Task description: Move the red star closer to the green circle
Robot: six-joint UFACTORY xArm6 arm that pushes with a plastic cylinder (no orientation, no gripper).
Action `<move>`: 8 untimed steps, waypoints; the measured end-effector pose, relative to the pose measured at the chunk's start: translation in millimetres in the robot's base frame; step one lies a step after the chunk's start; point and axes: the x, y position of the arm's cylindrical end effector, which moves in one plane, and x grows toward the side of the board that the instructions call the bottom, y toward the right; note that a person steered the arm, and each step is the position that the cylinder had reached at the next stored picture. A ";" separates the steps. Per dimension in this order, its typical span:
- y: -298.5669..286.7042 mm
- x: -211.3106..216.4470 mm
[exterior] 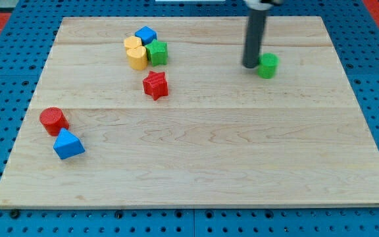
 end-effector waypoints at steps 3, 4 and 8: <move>-186.9 10.3; -226.9 39.7; -212.9 158.5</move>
